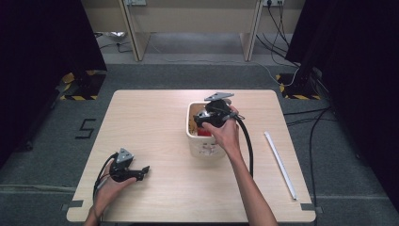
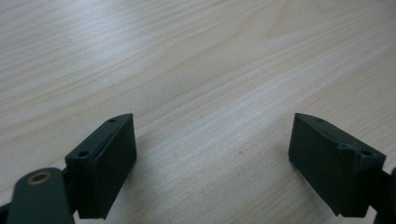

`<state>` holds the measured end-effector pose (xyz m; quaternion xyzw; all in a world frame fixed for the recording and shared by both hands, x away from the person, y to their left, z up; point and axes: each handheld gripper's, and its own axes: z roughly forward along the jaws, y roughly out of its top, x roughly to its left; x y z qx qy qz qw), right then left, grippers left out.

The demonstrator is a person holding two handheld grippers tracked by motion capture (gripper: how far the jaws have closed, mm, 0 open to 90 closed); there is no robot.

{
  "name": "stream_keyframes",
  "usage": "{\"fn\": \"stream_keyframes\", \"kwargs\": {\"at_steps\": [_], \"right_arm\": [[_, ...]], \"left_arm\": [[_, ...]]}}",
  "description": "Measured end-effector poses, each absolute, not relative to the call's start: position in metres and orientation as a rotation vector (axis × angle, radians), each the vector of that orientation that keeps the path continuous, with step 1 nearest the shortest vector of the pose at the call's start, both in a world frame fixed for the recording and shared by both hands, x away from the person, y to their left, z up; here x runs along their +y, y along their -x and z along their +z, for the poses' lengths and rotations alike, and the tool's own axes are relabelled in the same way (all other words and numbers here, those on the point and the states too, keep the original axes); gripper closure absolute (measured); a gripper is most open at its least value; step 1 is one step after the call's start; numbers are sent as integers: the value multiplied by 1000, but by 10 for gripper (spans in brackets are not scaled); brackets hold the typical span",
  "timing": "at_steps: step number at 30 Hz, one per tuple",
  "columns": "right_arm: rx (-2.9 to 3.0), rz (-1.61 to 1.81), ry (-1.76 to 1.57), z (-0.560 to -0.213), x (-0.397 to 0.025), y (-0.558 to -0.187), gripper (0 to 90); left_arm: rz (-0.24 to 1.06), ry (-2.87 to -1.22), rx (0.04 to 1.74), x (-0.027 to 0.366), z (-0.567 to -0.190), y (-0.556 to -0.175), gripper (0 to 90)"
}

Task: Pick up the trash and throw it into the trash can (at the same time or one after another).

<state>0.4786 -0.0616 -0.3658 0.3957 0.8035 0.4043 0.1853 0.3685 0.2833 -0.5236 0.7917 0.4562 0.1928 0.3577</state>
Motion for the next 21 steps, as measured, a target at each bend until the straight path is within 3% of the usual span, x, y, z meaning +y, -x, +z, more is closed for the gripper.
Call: {"fn": "stream_keyframes", "kwargs": {"at_steps": [4, 11, 21], "right_arm": [[2224, 1227, -1098, -353, -72, -472, 180], [2141, 1223, -1085, -326, -116, -453, 216], [2077, 1177, -1133, -325, -173, -434, 255]], "left_arm": [[498, -2043, 1177, 283, -524, -368, 144], [498, -2043, 1177, 283, -524, -368, 144], [498, -2043, 1178, 283, -524, -368, 144]]}}
